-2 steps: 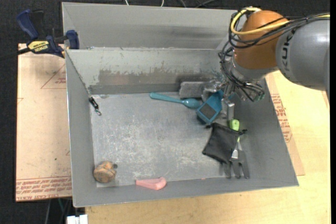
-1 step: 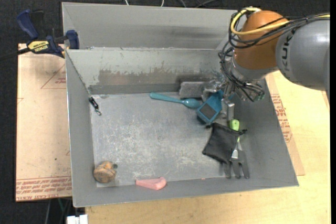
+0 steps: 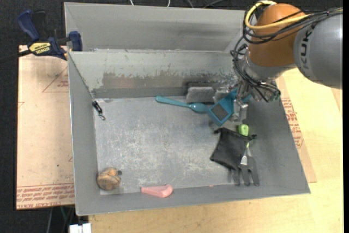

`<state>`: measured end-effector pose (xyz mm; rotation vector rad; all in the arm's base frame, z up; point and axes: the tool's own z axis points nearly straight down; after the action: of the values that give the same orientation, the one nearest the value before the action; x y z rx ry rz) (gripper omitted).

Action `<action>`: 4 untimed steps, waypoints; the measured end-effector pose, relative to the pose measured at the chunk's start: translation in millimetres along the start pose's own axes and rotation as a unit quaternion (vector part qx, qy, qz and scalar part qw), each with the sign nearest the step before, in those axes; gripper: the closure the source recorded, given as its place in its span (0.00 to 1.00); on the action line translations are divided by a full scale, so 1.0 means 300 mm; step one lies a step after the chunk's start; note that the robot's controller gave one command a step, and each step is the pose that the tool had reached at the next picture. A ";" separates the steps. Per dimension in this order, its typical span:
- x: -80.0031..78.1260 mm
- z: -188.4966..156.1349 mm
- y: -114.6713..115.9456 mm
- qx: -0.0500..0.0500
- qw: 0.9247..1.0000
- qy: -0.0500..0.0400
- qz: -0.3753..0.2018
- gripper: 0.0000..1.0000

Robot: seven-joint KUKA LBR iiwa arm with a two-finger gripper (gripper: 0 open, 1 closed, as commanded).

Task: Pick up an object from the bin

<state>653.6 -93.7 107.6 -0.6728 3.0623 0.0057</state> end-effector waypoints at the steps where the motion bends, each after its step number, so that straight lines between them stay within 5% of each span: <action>1: -0.008 -0.080 -0.002 0.002 1.000 -0.005 0.000 1.00; 4: -0.001 -0.122 0.006 -0.001 1.000 -0.001 0.001 1.00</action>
Offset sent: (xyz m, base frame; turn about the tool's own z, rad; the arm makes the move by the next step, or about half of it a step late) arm 0.0021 0.0001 0.0275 0.0003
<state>653.0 -92.2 144.2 -0.6704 3.0602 0.0088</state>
